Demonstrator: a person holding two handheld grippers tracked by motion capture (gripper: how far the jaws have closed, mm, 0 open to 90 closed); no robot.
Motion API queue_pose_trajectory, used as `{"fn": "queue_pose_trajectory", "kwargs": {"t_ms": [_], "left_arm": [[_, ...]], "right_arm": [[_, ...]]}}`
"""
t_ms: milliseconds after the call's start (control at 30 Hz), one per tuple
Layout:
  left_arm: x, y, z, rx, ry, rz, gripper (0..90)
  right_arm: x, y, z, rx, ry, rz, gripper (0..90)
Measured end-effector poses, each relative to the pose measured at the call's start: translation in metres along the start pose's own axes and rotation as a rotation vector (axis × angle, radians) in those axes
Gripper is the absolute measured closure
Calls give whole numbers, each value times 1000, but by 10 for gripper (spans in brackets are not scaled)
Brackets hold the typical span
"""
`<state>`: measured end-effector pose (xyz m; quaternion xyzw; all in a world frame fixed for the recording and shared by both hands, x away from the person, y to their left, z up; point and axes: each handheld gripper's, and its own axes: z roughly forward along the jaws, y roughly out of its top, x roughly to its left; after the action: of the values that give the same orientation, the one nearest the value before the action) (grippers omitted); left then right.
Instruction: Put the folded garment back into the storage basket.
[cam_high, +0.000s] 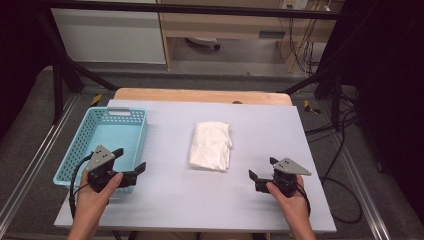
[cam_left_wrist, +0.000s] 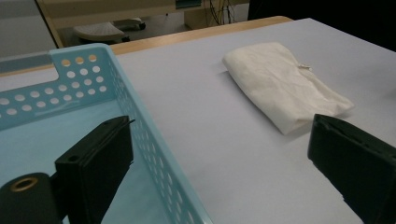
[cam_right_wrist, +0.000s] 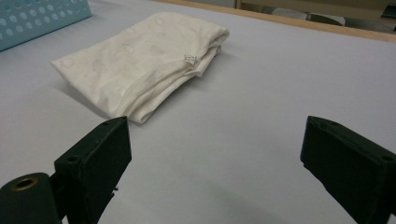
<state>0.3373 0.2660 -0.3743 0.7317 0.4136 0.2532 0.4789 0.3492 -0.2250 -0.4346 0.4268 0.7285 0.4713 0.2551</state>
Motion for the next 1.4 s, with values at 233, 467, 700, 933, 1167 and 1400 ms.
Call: {"fn": "queue_pose_trajectory", "kwargs": {"t_ms": [233, 467, 700, 933, 1167, 1400], "left_arm": [[-10, 4, 5, -11, -15, 13, 75], [-25, 6, 9, -2, -51, 37, 79], [-43, 5, 15, 13, -67, 51, 119], [-69, -2, 34, 91, -98, 118, 221], [-88, -17, 73, 207, -137, 162, 324], [-88, -22, 118, 266, -157, 134, 445]], "right_arm": [[10, 2, 2, 41, 19, -5, 112], [18, 5, 6, 95, 60, -12, 134], [28, 7, 11, 104, 72, -32, 148], [33, 4, 16, 153, 77, -59, 159], [31, 3, 13, 155, 66, -50, 165], [27, 0, 20, 176, 82, -32, 174]]}}
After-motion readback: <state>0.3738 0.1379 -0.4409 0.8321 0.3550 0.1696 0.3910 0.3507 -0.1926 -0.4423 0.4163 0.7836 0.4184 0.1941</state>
